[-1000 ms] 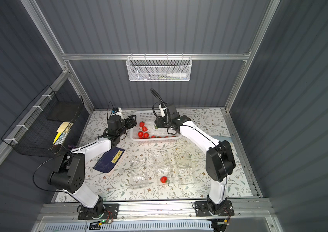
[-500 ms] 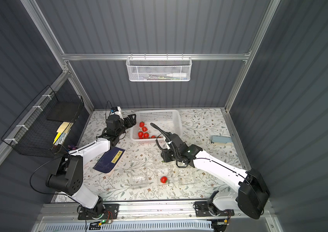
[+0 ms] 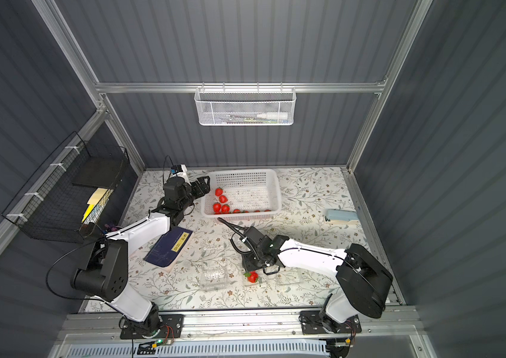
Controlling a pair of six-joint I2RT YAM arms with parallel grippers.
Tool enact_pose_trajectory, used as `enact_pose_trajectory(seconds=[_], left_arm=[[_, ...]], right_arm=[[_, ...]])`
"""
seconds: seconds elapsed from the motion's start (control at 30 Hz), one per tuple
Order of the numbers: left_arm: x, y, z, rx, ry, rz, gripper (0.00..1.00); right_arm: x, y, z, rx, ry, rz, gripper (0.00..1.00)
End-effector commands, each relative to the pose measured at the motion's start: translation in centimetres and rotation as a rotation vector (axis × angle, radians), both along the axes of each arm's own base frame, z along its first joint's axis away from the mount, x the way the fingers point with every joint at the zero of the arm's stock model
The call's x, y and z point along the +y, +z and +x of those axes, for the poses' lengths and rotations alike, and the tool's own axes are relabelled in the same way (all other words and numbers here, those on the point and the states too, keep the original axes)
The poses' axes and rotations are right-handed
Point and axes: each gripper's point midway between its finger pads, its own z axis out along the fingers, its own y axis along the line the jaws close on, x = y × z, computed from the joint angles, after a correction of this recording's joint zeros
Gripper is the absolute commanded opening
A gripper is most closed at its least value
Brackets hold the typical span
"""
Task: Pack strawberries into containers
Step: Place the strawberry in the packing box.
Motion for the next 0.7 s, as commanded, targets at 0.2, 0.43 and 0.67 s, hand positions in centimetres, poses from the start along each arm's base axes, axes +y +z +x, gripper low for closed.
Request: enact_pose_trajectory(seconds=[0.2,0.43,0.67], left_arm=[[0.2,0.2,0.3,0.000,0.003,0.000,0.83],[0.2,-0.2,0.2,0.005,-0.001,0.014,0.83],[0.5,-1.0,0.4,0.023,0.016,0.022,0.83]], right_arm=[[-0.9,-0.6,-0.7,0.014,-0.010,-0.037,0.64],[-0.9,6.5,3.0,-0.207,0.026,-0.048,0.64],[-0.3,15.7,11.1,-0.463,-0.011,0.067,0.65]])
